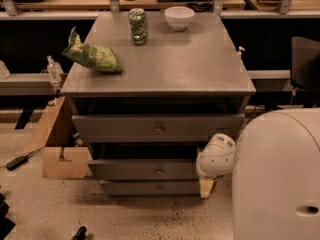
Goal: Open middle drawer
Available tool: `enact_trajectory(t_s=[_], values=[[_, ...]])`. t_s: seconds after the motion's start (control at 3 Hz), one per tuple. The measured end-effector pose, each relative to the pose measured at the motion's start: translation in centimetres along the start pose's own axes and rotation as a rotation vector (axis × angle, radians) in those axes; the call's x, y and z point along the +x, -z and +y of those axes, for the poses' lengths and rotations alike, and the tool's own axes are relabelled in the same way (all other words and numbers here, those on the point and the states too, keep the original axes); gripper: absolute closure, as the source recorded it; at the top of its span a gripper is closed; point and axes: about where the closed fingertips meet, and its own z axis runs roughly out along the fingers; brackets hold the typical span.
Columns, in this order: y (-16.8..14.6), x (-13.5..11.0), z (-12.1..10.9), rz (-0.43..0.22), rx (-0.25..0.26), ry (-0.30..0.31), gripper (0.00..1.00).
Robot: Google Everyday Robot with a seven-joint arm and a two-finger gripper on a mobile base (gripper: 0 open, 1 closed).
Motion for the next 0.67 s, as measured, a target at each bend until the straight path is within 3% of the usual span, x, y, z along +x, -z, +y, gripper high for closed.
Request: enact_trajectory(t_s=[0.33, 0.67], values=[[-0.48, -0.36, -0.47, -0.003, -0.029, 0.007, 0.03], [-0.55, -0.21, -0.88, 0.012, -0.081, 0.011, 0.26]])
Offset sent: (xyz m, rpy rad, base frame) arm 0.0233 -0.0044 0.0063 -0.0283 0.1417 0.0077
